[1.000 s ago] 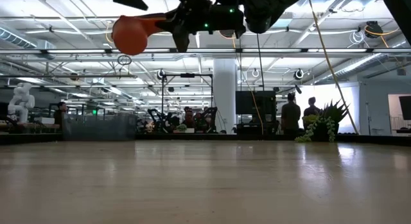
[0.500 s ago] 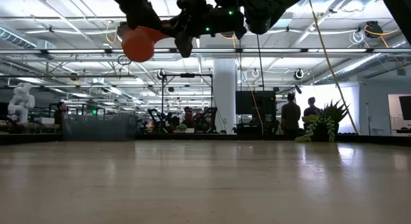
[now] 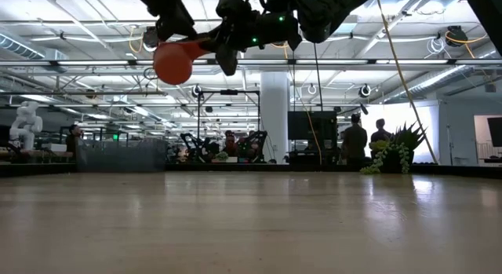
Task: Nest measuring cups in basket
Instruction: Put the stacked measuring cups into the black bin
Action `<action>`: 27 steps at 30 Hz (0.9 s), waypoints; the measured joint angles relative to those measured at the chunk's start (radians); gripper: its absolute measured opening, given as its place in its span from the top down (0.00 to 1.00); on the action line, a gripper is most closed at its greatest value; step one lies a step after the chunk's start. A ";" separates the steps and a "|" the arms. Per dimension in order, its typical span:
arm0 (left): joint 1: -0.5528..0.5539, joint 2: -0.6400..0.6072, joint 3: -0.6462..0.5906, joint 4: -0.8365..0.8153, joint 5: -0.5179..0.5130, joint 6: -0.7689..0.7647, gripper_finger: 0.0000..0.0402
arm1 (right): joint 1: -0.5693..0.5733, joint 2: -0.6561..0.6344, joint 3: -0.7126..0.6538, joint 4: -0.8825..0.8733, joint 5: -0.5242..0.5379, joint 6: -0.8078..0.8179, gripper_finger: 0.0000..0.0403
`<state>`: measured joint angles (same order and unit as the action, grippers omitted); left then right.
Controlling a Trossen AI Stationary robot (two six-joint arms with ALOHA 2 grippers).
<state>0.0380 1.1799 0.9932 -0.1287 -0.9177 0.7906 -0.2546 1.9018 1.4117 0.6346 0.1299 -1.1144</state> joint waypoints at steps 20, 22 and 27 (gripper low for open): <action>0.137 0.063 -0.001 -0.045 0.098 0.026 0.46 | 0.001 0.001 0.000 -0.003 -0.002 0.003 0.82; 0.147 0.063 -0.001 -0.050 0.124 0.038 0.52 | 0.001 0.001 0.000 -0.008 -0.007 0.002 0.82; 0.164 0.064 -0.001 -0.056 0.154 0.053 0.64 | 0.000 0.003 0.000 -0.022 -0.043 0.004 0.82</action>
<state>0.2016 1.2434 0.9924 -0.1848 -0.7634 0.8434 -0.2549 1.9045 1.4117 0.6125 0.0871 -1.1107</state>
